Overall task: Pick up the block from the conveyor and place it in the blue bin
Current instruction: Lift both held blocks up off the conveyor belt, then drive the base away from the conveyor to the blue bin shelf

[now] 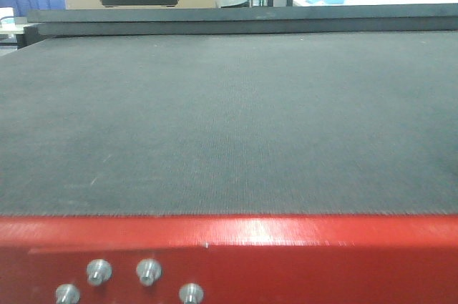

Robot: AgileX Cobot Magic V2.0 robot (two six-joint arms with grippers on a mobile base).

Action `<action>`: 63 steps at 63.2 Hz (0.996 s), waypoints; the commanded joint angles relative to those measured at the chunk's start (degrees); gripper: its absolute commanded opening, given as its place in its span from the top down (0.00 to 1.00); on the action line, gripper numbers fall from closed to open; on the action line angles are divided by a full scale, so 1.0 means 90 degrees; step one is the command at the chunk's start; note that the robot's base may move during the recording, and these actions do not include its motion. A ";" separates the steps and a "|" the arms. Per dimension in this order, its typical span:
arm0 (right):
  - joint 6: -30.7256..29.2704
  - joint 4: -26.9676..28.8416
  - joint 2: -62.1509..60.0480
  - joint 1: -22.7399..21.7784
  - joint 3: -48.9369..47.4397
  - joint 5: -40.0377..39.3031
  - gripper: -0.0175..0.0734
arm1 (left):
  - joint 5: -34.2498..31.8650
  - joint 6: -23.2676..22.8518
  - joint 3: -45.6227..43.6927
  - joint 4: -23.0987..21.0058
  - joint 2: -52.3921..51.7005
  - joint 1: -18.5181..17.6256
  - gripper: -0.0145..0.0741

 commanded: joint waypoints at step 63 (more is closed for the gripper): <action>-0.0034 0.0029 -0.0037 0.0014 0.0013 -0.0131 0.99 | -0.0149 -0.0054 -0.0005 0.0013 -0.0036 0.0016 0.96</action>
